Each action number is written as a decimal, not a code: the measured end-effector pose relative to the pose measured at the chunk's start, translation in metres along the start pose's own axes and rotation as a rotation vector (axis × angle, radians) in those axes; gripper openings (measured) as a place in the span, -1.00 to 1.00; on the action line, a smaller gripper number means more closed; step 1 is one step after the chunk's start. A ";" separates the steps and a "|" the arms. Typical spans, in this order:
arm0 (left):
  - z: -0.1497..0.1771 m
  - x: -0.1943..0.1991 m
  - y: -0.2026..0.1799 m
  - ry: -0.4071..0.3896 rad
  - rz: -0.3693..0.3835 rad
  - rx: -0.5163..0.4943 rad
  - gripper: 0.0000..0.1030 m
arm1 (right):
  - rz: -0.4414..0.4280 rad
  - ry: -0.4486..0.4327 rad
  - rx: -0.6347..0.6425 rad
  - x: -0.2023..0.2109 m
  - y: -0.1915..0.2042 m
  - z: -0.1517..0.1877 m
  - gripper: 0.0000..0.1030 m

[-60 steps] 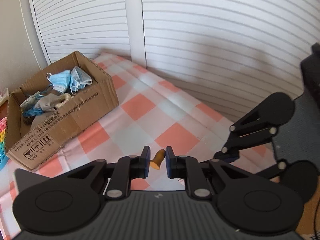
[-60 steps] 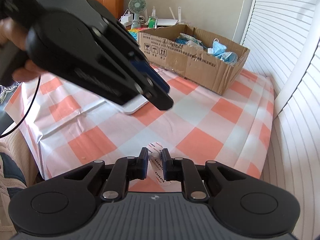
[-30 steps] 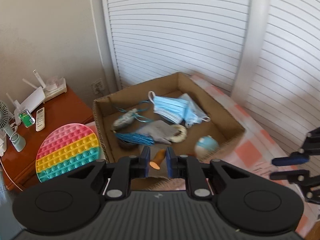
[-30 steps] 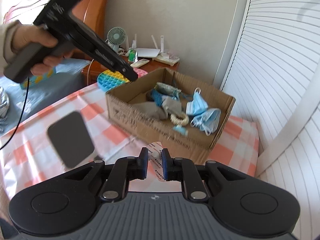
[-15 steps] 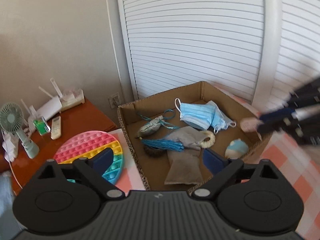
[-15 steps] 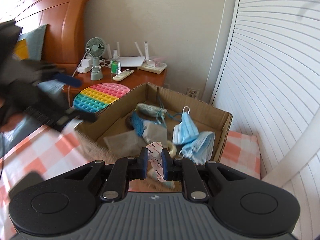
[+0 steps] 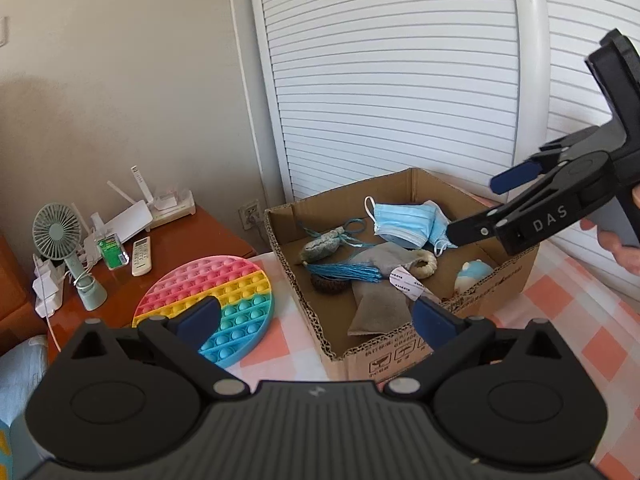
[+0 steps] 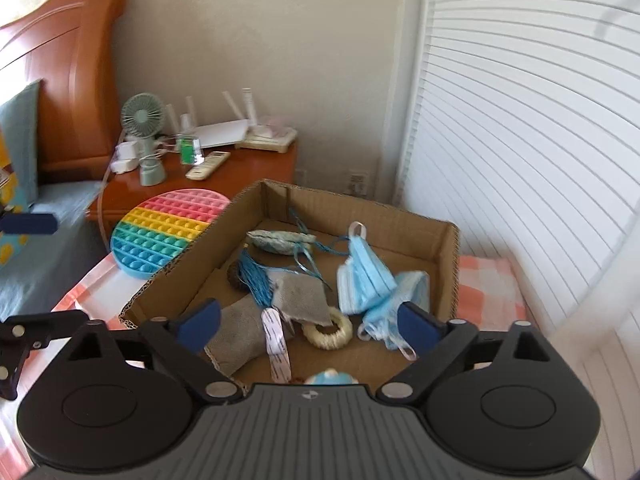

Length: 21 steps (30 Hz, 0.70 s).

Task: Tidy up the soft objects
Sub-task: 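Open both tools to drop earplug and paper strips into the box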

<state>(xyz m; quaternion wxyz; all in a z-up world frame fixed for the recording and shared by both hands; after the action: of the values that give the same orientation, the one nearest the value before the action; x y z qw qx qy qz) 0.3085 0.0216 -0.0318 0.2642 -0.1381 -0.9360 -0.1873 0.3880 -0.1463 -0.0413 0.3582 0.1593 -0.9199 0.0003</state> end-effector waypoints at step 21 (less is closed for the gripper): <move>0.040 0.104 -0.041 0.101 -0.076 0.230 0.98 | 0.298 -0.028 -0.260 0.146 0.013 0.116 1.00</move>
<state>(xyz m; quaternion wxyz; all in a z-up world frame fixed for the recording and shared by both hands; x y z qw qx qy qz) 0.1906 0.0186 -0.0181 0.3179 -0.0619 -0.9413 -0.0955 0.2063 -0.1897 -0.0302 0.3589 -0.0262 -0.9305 -0.0676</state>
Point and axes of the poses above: each gripper's, at about its wrist camera, not at the fingertips, and x roughly against the way its jaws point, y to its left, z to its underside, the point moved 8 cm from there along -x, roughly the way its jaws point, and after that the axes turned 10 degrees about -x, right-handed, at the moved point
